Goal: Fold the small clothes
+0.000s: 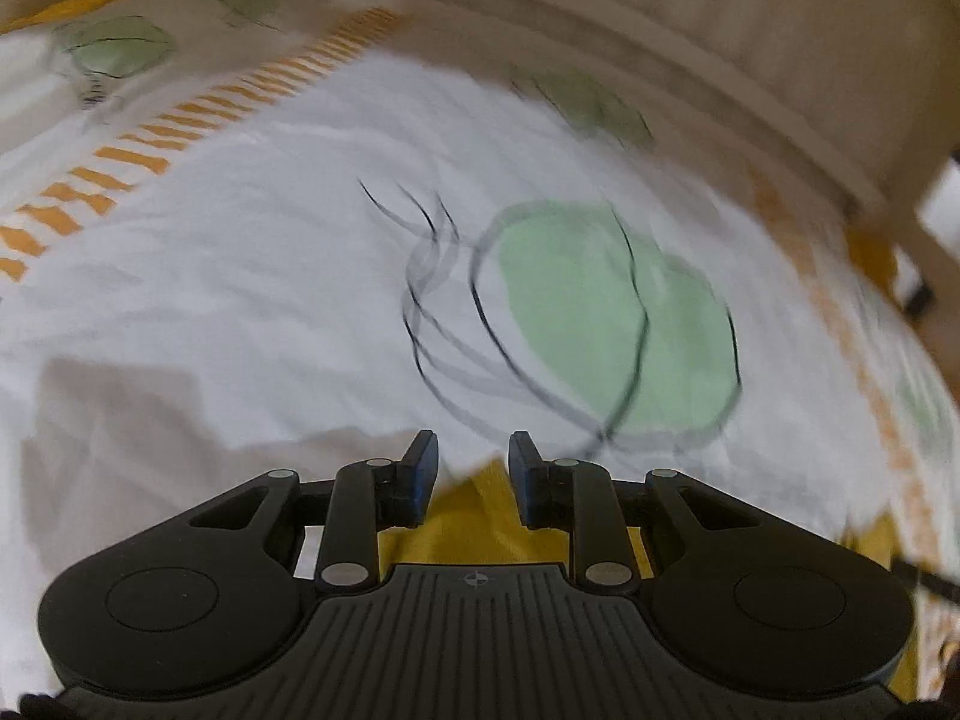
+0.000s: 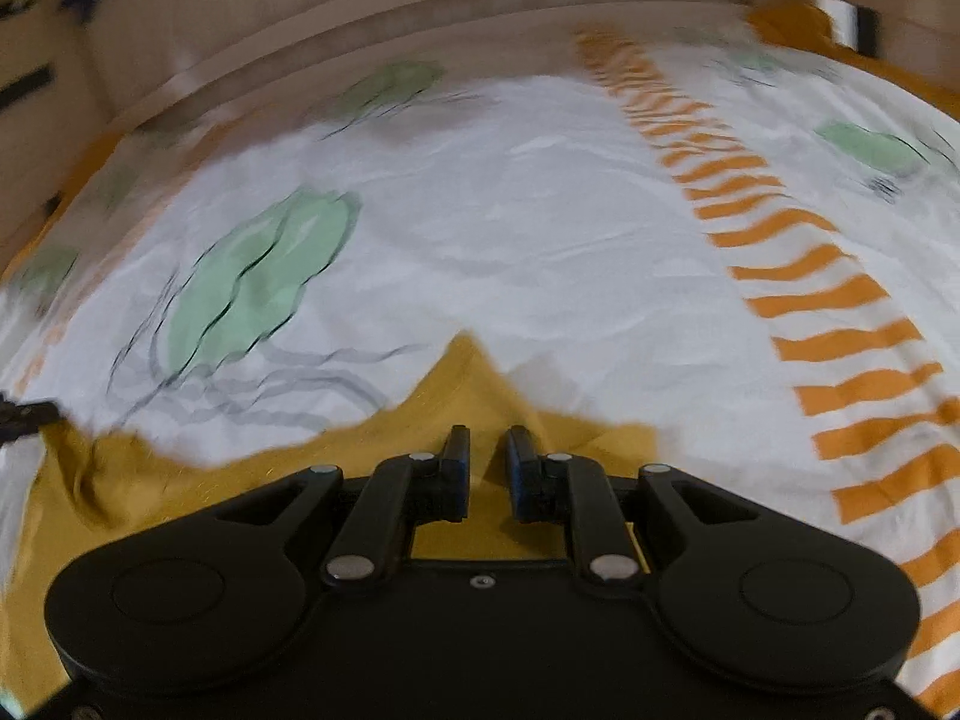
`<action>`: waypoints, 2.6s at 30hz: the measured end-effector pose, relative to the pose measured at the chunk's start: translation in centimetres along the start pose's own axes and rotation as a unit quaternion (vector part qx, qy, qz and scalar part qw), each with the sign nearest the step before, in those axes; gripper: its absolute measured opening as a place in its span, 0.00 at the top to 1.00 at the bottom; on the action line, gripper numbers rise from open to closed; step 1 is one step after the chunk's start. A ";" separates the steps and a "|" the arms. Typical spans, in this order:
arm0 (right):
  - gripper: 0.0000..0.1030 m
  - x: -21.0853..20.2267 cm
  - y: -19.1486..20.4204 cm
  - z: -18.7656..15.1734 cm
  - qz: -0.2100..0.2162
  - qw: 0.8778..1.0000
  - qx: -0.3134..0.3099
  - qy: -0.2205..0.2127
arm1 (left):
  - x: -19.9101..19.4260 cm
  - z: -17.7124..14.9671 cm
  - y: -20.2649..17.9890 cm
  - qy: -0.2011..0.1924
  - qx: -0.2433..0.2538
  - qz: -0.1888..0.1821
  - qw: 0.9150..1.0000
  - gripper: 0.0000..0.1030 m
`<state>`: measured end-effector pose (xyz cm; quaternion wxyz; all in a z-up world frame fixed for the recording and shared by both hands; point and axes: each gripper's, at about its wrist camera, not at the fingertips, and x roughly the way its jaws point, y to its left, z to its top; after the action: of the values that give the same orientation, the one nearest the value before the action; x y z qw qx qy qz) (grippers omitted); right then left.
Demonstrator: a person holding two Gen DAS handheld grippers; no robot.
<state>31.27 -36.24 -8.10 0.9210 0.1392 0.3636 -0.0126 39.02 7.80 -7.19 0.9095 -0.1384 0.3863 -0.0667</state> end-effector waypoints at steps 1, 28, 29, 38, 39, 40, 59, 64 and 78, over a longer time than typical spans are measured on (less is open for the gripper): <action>0.76 -0.1 -0.5 0.1 -0.002 1.000 0.009 -0.003 | -0.4 0.3 0.1 -0.005 -0.005 0.004 1.000 0.76; 0.92 1.5 -2.6 2.0 0.009 0.999 0.028 -0.019 | -7.4 -13.5 0.4 0.051 0.077 -0.102 0.990 0.76; 0.92 1.5 -3.0 2.0 -0.003 0.999 0.039 -0.021 | -7.4 -13.6 0.4 0.052 0.076 -0.102 0.991 0.76; 0.79 -0.3 -4.4 1.3 -0.006 0.999 0.041 -0.033 | -7.6 -13.6 0.2 0.051 0.081 -0.097 0.991 0.75; 0.78 -1.0 -4.5 1.0 0.000 0.999 0.039 -0.038 | -7.7 -13.7 0.1 0.051 0.083 -0.096 0.991 0.75; 0.76 -1.7 -4.5 0.7 0.008 0.998 0.037 -0.041 | -7.8 -13.8 -0.1 0.051 0.086 -0.094 0.991 0.75; 0.68 -10.0 -4.5 -9.0 0.064 0.998 0.020 -0.014 | -10.8 -15.7 0.5 0.035 0.069 -0.080 0.994 0.75; 0.68 -10.3 -4.3 -9.7 0.079 0.997 0.020 -0.011 | -11.7 -16.0 0.7 0.011 0.059 -0.063 0.996 0.75; 0.68 -10.0 -3.6 -10.5 0.083 0.997 0.006 -0.004 | -10.4 -15.1 1.6 0.021 0.023 -0.032 0.999 0.76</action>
<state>16.48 -37.68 -9.59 0.9195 0.1740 0.3471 0.0609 20.96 8.67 -10.58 0.9014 -0.1281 0.3992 -0.1077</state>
